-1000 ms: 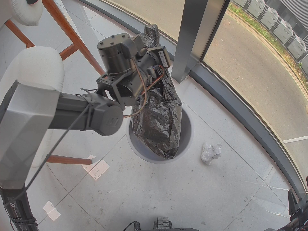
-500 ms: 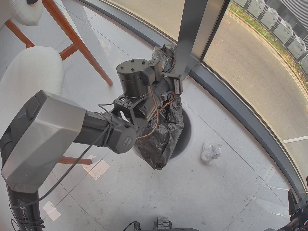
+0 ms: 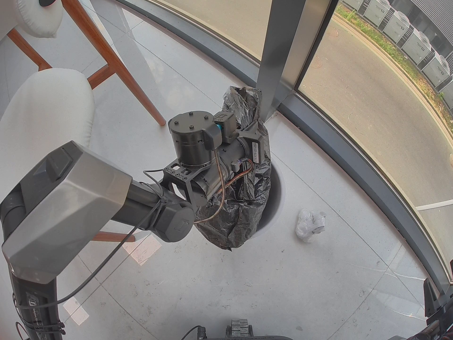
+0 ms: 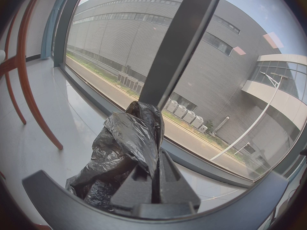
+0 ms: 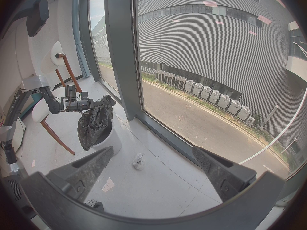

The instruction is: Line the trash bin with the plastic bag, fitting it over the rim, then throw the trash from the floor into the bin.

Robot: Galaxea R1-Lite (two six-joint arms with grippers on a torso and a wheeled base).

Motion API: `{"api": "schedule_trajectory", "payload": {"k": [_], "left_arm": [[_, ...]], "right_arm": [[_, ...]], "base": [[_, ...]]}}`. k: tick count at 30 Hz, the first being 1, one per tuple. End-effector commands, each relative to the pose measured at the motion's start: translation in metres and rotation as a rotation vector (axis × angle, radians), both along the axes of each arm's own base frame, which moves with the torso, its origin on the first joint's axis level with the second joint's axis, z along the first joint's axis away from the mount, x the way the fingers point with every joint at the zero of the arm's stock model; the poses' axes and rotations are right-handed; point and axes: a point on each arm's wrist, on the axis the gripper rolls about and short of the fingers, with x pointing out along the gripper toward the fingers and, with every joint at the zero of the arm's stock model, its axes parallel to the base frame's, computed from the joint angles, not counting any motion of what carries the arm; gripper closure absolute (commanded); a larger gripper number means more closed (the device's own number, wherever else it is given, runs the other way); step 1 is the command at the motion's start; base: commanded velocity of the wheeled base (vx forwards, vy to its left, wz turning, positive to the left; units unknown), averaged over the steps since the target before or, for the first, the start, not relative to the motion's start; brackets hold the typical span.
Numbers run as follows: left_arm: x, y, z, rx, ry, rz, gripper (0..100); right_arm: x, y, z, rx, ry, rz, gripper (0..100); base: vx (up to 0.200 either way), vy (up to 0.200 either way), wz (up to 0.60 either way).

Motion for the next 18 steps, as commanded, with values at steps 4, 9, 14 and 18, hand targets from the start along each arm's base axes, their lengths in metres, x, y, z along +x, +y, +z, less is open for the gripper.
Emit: {"api": "schedule_trajectory", "payload": {"k": [4, 9, 14, 18], "left_arm": [[-0.017, 0.005, 0.017, -0.066, 0.019, -0.031, 100], [-0.028, -0.002, 0.024, -0.123, 0.057, -0.059, 100], [-0.045, -0.012, 0.033, -0.113, 0.146, -0.041, 100], [-0.059, -0.021, 0.043, -0.126, 0.257, -0.046, 100]], "right_arm": [[0.005, -0.001, 0.089, 0.179, -0.077, 0.070, 0], [0.040, 0.006, 0.113, 0.340, 0.160, 0.273, 0], [0.090, 0.026, 0.131, 0.336, 0.391, 0.473, 0], [0.123, 0.052, 0.122, 0.298, 0.574, 0.620, 0]], "base": [[0.000, 0.000, 0.00], [0.000, 0.000, 0.00], [0.000, 0.000, 0.00], [0.000, 0.000, 0.00]]}}
